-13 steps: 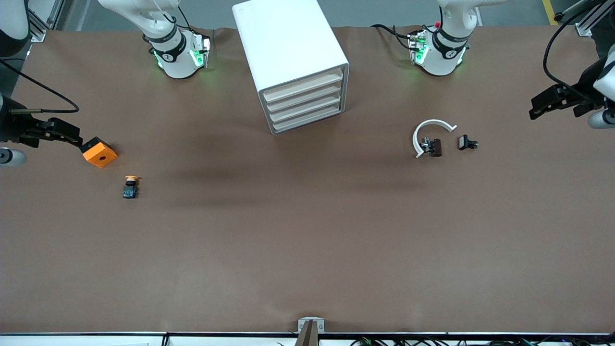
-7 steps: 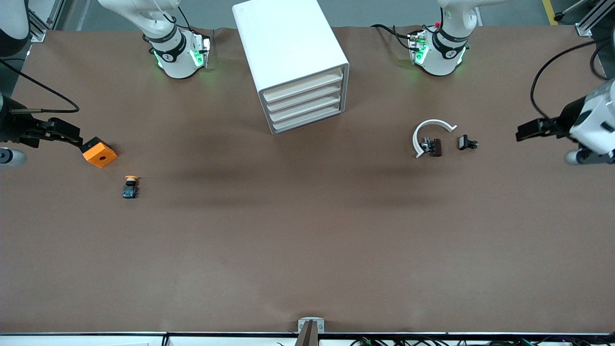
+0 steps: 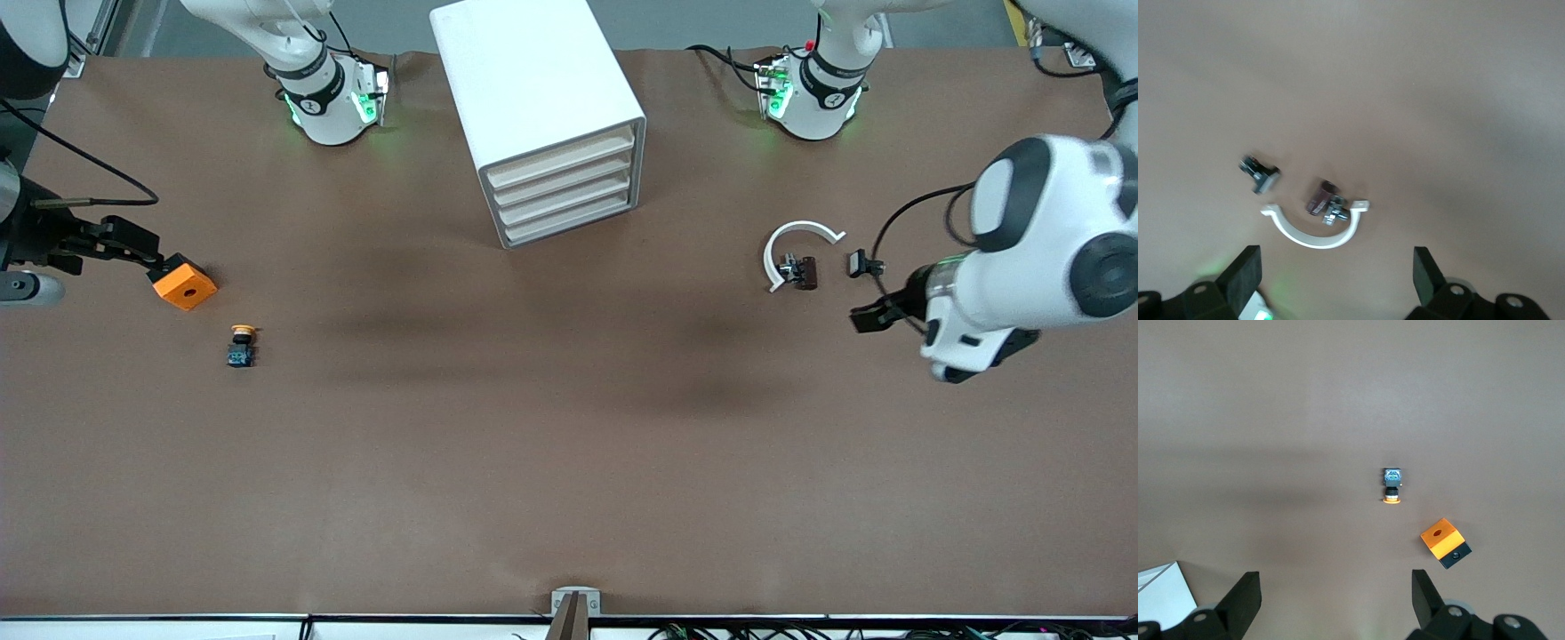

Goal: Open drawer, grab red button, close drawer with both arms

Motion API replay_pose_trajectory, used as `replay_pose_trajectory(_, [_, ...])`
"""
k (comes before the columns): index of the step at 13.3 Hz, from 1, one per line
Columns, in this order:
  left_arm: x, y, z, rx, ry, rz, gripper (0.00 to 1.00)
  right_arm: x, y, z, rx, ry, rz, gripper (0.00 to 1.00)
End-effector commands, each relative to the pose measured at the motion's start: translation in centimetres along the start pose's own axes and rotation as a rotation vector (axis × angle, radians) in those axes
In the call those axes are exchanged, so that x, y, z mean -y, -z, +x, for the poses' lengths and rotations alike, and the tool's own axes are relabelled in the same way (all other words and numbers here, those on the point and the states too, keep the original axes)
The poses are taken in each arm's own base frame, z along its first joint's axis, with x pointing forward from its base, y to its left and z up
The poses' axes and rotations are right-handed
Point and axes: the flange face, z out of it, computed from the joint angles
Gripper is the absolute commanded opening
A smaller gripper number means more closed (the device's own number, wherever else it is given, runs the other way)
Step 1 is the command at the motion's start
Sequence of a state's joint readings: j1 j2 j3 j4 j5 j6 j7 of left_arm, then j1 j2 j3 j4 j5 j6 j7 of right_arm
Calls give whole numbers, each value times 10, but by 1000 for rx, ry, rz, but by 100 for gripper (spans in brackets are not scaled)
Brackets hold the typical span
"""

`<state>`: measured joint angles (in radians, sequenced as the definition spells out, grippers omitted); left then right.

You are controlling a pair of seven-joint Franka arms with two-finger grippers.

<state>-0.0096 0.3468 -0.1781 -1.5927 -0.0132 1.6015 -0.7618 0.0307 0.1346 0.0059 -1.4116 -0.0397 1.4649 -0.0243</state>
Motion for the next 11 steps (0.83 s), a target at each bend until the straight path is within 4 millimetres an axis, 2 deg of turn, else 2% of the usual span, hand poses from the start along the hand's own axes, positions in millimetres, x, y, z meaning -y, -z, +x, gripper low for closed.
replay_pose_trajectory(1, [-49, -49, 0, 88, 189, -12, 100, 17, 8, -1, -12, 13, 9, 100])
replay_pose_trajectory(2, [-66, -66, -6, 96, 248, 1, 100, 26, 9, -1, -12, 24, 8, 100])
replay_pose_trajectory(4, [-104, -99, -35, 100, 389, 67, 100, 38, 9, -1, -12, -43, 10, 100])
replay_pose_trajectory(6, [-126, -127, -53, 107, 604, 126, 100, 64, 8, -2, -11, -79, 3, 100])
replay_pose_trajectory(8, [-158, -156, -94, 108, 701, 185, 100, 85, 9, -5, -8, -98, 9, 100])
replay_pose_trajectory(11, [-182, -170, -137, 198, 822, 222, 100, 132, 8, -12, 0, -123, 2, 100])
